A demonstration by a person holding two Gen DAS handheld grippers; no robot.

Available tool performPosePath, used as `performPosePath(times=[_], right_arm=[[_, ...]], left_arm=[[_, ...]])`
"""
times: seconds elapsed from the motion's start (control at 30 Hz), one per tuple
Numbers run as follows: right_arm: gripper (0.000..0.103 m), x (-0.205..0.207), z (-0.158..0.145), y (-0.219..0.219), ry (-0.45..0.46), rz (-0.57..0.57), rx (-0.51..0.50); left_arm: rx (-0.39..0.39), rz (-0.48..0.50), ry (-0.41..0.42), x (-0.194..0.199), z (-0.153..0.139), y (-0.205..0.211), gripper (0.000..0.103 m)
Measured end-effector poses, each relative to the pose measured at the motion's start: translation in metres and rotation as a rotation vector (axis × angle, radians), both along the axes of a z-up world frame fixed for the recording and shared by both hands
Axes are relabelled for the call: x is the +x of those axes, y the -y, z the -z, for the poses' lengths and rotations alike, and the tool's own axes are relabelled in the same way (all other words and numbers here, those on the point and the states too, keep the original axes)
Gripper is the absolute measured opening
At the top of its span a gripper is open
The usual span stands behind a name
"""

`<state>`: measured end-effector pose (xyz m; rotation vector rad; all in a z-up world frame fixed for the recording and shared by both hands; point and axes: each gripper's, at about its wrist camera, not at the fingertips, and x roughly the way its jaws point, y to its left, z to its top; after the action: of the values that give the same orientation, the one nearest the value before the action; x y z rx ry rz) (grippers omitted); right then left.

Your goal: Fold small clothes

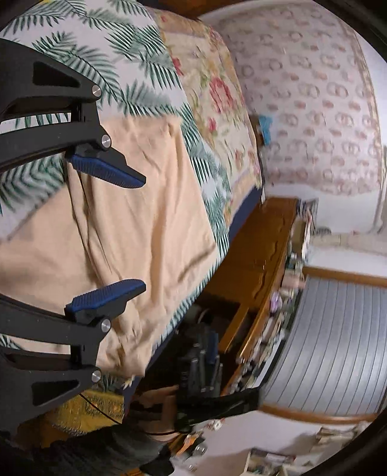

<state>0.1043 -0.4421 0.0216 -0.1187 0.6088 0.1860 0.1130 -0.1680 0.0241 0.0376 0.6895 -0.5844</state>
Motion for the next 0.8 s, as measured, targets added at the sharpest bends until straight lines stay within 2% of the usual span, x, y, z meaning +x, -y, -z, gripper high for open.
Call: performPosePath(times=[0.1,0.27,0.33,0.47,0.67,0.73,0.8], right_arm=[[0.043,0.038,0.001,0.000,-0.035,0.007,0.017],[0.036,0.107,0.010,0.002,-0.113,0.033,0.052],[0.036,0.135,0.016,0.006,-0.161,0.046,0.100],[0.036,0.164,0.026,0.011,-0.221,0.060,0.198],[0.035,0.189,0.030,0.016,-0.272,0.050,0.249],[0.014,0.189,0.028,0.018,-0.272,0.027,0.261],[0.006,0.185,0.024,0.020,-0.249,0.011,0.252]], left_arm=[[0.011,-0.049,0.003,0.005,0.011,-0.014,0.064],[0.037,-0.096,-0.038,0.014,0.035,-0.026,0.064],[0.063,-0.104,-0.060,0.017,0.045,-0.026,0.064],[0.110,-0.105,-0.088,0.023,0.061,-0.027,0.064],[0.131,-0.106,-0.127,0.029,0.074,-0.025,0.064],[0.146,-0.104,-0.139,0.031,0.077,-0.022,0.064],[0.167,-0.103,-0.150,0.032,0.081,-0.019,0.064]])
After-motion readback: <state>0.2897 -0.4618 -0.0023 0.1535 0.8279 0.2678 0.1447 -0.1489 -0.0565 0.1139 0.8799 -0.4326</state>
